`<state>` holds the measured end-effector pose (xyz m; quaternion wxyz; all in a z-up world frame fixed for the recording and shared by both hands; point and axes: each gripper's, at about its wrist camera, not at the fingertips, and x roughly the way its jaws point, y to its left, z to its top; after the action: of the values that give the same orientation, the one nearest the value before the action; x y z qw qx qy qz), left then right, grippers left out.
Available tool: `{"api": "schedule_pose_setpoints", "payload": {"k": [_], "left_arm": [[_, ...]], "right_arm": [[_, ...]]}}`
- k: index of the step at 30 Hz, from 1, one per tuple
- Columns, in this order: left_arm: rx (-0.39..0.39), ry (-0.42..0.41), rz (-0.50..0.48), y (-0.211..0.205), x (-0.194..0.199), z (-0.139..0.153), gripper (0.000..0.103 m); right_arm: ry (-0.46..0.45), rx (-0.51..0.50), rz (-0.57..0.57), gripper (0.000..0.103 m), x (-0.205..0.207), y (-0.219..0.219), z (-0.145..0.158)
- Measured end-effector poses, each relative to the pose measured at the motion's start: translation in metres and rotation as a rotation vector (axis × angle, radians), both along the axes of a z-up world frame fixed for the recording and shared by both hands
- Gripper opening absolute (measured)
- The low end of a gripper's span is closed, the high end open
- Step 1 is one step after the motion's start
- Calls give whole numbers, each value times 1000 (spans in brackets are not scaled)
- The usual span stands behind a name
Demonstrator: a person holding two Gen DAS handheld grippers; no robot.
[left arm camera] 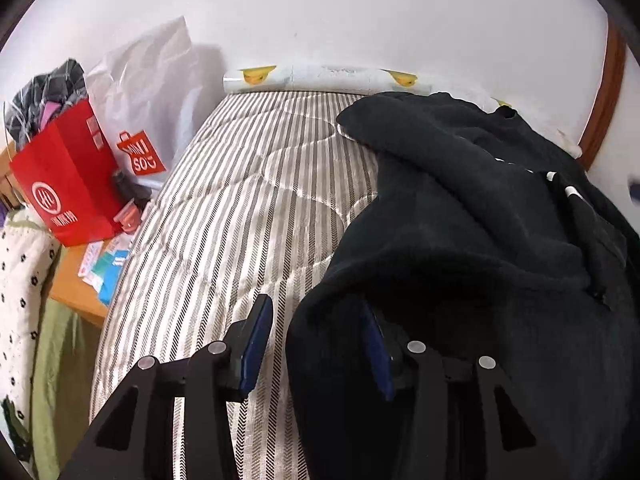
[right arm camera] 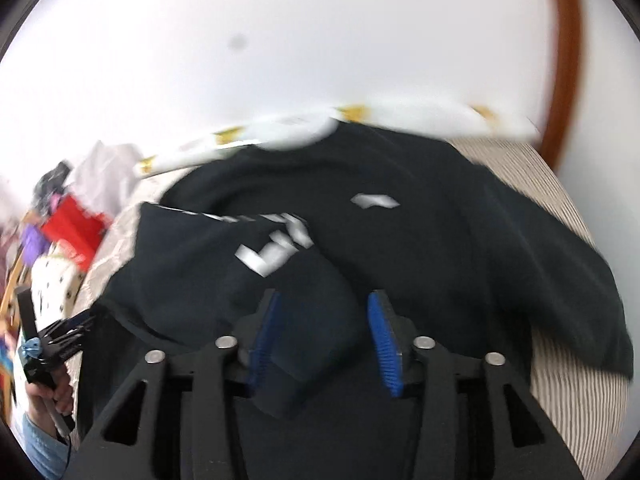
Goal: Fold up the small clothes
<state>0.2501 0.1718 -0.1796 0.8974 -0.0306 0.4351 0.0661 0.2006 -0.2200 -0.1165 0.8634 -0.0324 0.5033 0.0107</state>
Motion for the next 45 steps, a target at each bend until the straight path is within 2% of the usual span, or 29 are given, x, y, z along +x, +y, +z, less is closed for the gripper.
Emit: {"api": "schedule_pose_setpoints", "payload": {"k": [5, 11, 16, 20, 21, 22, 23, 24, 26, 31, 35, 39, 45], "left_arm": [[-12, -7, -12, 3, 1, 2, 43], [-60, -40, -64, 7, 4, 1, 43], [-78, -44, -77, 8, 11, -5, 41], [-70, -39, -97, 4, 16, -7, 32], [-70, -42, -94, 4, 16, -7, 27], [-79, -49, -90, 5, 17, -7, 23], [-94, -54, -85, 6, 18, -6, 15], [-98, -56, -76, 8, 18, -6, 7], [-112, -66, -38, 15, 18, -6, 7], [-218, -81, 7, 41, 14, -7, 6], [-299, -52, 40, 57, 17, -17, 6], [-314, -41, 44, 58, 19, -22, 7], [-292, -38, 55, 57, 20, -21, 10]], "right_arm": [[19, 65, 169, 48, 66, 81, -34], [90, 53, 349, 48, 129, 177, -89], [142, 86, 399, 48, 164, 214, -119], [182, 63, 446, 46, 176, 235, -143], [192, 53, 465, 44, 176, 241, -150], [198, 42, 478, 33, 177, 247, -154], [202, 11, 500, 12, 176, 252, -160], [195, -8, 524, 8, 176, 257, -162], [147, -21, 560, 6, 176, 260, -160], [46, 49, 507, 6, 198, 260, -134], [38, 110, 430, 6, 227, 263, -141], [34, 122, 358, 6, 250, 261, -159], [105, 88, 314, 6, 262, 261, -192]]}}
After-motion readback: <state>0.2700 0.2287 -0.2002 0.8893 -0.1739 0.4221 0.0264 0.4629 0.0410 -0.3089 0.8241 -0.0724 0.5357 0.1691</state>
